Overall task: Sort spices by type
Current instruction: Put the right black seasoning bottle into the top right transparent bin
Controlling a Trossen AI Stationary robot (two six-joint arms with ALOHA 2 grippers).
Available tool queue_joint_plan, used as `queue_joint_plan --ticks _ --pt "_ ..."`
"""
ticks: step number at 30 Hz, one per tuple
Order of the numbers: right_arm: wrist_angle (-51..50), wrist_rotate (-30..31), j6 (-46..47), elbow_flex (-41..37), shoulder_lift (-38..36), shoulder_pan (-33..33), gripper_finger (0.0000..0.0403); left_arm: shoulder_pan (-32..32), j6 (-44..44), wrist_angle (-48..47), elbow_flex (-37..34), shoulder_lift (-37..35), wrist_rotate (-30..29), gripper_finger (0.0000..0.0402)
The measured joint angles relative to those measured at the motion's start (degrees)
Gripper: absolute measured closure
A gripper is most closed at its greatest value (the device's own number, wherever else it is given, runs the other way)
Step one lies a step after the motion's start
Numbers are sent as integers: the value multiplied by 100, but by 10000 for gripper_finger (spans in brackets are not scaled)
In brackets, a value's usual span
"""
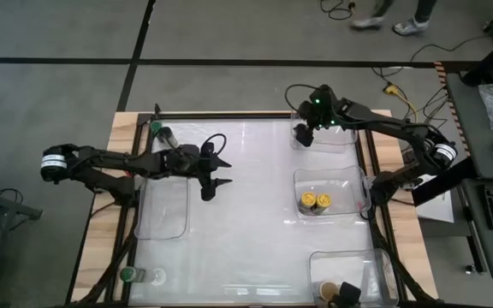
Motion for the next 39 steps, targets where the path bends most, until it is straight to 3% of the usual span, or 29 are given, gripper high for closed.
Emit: queue_joint_plan --ticks 9,24,29,39 --pt "-391 481 -7 165 2 18 141 0 0 -11 -24 0 0 166" --pt "-126 1459 368 157 135 274 154 0 22 154 16 0 2 166" --pt "-21 1481 625 250 421 256 154 0 16 234 20 0 2 166" --pt "-748 1477 811 598 784 271 154 0 -94 171 19 1 2 166"
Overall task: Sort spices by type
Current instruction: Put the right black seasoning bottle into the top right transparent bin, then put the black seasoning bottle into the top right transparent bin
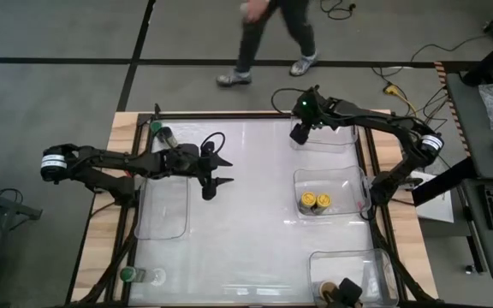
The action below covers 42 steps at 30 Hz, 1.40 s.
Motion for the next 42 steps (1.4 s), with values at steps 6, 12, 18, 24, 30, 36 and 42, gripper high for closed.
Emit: queue_joint_plan --ticks 6,12,18,24,30,36,42 --pt "-209 -7 62 82 -90 5 154 0 -11 -24 -5 1 0 166" --pt "-638 -27 91 152 -98 27 154 0 -13 -24 -26 1 0 166" --pt "-707 -395 335 168 -168 35 154 0 -15 -23 -47 1 0 166" --pt "-533 -813 470 169 -278 40 154 0 -15 -22 -49 1 0 166" --pt "-480 -766 839 169 -327 -7 154 -1 -40 -20 -54 0 0 166" --pt "-433 -772 723 165 -377 49 154 -1 -39 -17 -50 1 0 166" --pt "-56 -776 530 165 -1012 429 154 254 -39 -662 404 -23 -36 166"
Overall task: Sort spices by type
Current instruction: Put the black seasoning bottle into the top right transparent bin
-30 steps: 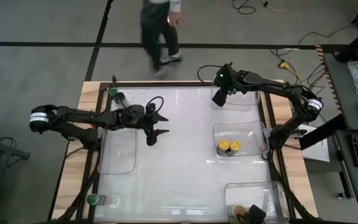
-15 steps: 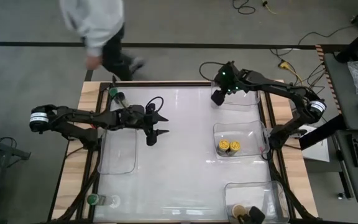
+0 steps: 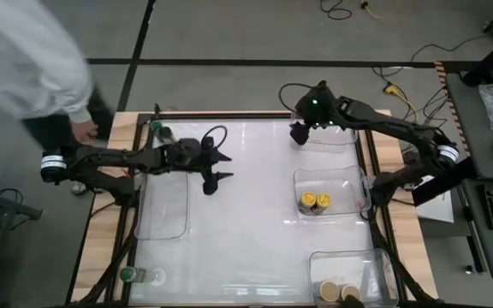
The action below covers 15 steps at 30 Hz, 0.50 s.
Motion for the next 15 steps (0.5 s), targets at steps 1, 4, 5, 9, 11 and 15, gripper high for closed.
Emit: queue_joint_plan --ticks 1,4,5,9,11,15 --pt "32 0 3 0 -134 96 154 91 0 -366 172 0 -5 166" --pt "124 2 122 -16 -521 381 154 437 39 -1416 711 49 -1 166" --pt "121 3 159 -40 -639 495 154 565 89 -1744 863 75 -11 166" --pt "100 1 317 -235 -1070 1026 154 1124 493 -3352 1490 202 -27 166" --pt "95 5 397 -361 -1258 1330 154 1411 528 -4246 1815 319 -219 166" --pt "109 15 613 -656 -1541 1884 154 1882 -178 -5618 2442 602 -1003 166"
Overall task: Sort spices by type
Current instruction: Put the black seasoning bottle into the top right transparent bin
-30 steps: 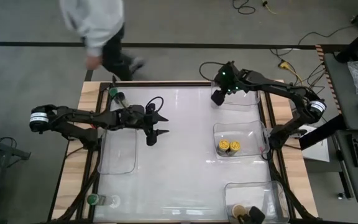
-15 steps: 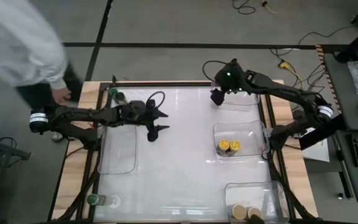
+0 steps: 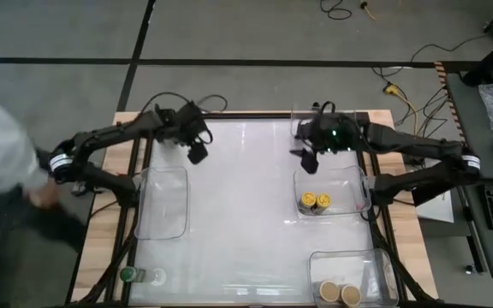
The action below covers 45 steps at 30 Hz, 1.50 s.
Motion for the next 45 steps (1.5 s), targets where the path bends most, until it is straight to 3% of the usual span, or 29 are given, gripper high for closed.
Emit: queue_joint_plan --ticks 3,9,19,26,32,45 --pt "11 209 49 -187 -125 341 157 259 -499 -703 376 251 -452 166" --pt "69 448 193 -509 -227 1045 171 726 -466 -1470 883 873 -1066 166" --pt "978 456 457 -1046 -168 2126 178 1425 -584 -2557 1589 1859 -1098 166" --pt "1023 767 507 -1077 -135 2288 154 1383 455 -2636 1649 2025 -1142 166" --pt "1021 768 507 -1080 -131 2286 140 1394 834 -2937 1612 2048 -2042 158" --pt "1019 767 600 -1090 -131 2286 148 1334 1178 -3060 1541 2324 -1979 106"
